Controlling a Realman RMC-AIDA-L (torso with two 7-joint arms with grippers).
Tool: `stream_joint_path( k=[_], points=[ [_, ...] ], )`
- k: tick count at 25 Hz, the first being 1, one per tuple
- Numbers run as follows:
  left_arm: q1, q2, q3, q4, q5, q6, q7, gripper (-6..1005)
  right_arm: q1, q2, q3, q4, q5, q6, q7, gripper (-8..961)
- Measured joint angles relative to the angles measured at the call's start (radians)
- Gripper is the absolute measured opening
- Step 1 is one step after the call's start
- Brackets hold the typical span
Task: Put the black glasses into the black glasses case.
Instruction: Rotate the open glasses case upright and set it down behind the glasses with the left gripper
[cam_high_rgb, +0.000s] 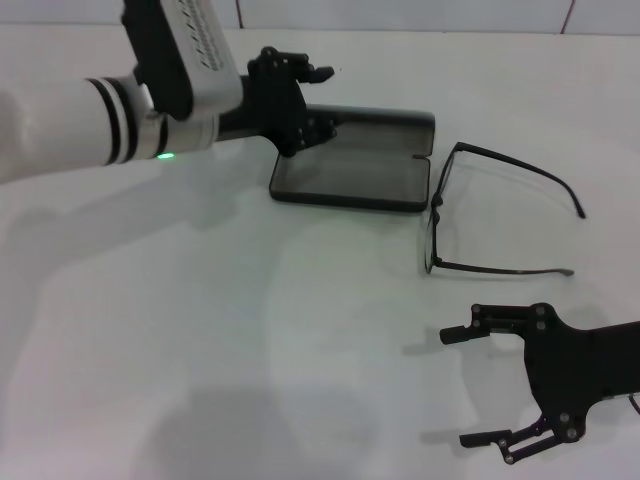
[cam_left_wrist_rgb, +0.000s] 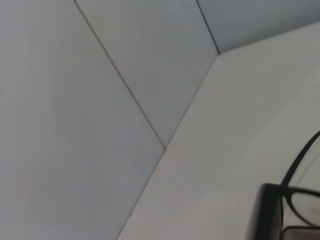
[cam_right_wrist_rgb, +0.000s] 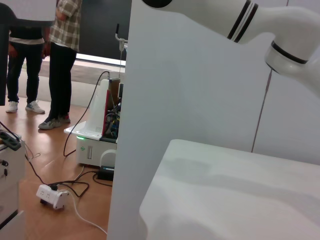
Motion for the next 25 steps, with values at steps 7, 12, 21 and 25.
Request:
stream_joint_path(
  k=[7,12,21,25],
  points=[
    [0.000,-0.033,-0.010,-0.001,0.071,-0.085,-0.003,492,0.001,0.000,-0.001,0.000,0.000,0.000,0.000,888],
    [0.000,-0.026,-0.019,0.000,0.019,-0.037,-0.009,494,-0.002,0.000,-0.001,0.000,0.000,0.000,0.000,888],
    [-0.013,-0.023,-0.153,-0.009,0.017,0.034,-0.040,497,0.001,0.000,-0.001,0.000,0.000,0.000,0.000,888],
    [-0.038,-0.013,-0.170,-0.042,0.047,-0.071,-0.099,498,0.005,0.000,-0.001,0.000,-0.001,0.000,0.000,889]
  ],
)
